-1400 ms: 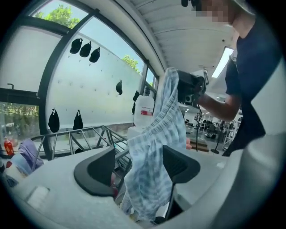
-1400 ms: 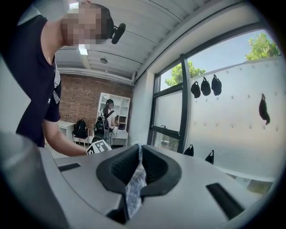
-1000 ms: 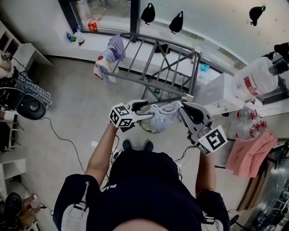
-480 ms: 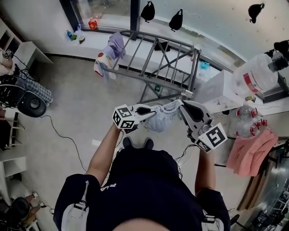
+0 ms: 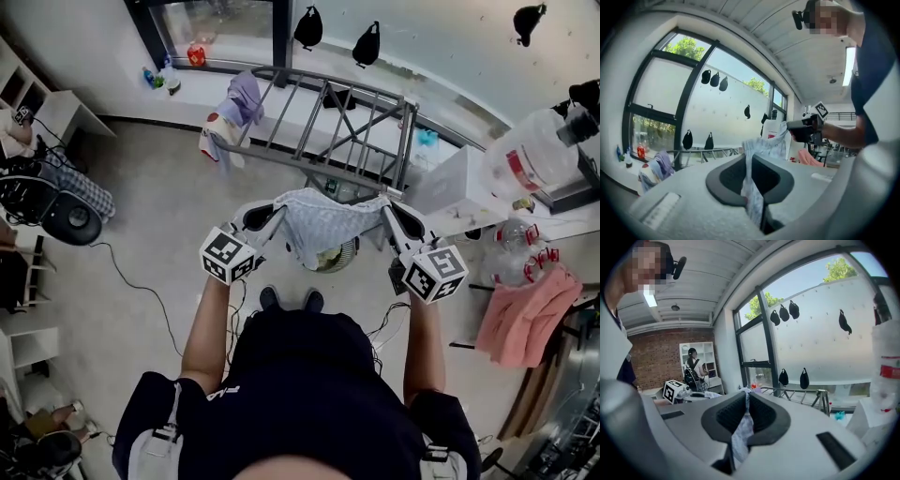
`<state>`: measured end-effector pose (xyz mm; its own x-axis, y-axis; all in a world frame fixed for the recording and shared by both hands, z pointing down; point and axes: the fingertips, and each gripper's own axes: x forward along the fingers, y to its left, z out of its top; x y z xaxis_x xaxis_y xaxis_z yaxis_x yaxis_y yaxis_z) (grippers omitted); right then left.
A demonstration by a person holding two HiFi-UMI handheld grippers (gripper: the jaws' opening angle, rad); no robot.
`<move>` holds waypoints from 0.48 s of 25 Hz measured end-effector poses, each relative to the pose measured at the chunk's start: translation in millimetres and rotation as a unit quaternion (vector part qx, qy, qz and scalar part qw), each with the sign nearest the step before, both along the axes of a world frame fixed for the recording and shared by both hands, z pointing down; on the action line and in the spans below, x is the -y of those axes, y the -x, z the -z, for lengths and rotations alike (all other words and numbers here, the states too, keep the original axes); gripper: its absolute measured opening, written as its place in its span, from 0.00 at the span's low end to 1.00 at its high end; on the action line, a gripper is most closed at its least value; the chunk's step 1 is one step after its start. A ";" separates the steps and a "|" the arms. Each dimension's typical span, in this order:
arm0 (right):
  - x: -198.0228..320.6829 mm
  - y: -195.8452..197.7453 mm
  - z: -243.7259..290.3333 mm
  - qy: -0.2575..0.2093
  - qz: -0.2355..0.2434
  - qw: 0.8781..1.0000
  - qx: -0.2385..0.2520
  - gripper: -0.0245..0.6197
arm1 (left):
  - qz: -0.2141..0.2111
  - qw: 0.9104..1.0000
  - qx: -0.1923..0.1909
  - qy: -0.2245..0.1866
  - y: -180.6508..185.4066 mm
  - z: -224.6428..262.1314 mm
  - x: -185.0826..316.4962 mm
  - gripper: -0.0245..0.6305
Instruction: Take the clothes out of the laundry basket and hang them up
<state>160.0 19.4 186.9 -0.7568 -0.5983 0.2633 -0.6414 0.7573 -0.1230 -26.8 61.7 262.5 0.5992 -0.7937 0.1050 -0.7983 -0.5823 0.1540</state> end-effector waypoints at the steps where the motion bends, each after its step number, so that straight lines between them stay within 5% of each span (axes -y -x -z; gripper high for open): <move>1: 2.2 1.4 -0.8 0.002 -0.007 1.000 -0.001 0.07 | 0.008 1.000 0.002 -0.005 5.6 8.8 0.9 0.09; 12: 24.5 52.9 51.3 -0.024 -0.035 0.998 0.045 0.08 | 0.134 0.984 0.100 -0.060 71.2 75.0 3.5 0.09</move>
<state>107.1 -5.1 135.5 -0.7318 -0.6614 0.1646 -0.6813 0.7171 -0.1470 -98.0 58.2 187.5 0.3432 -0.9344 0.0950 -0.9332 -0.3507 -0.0784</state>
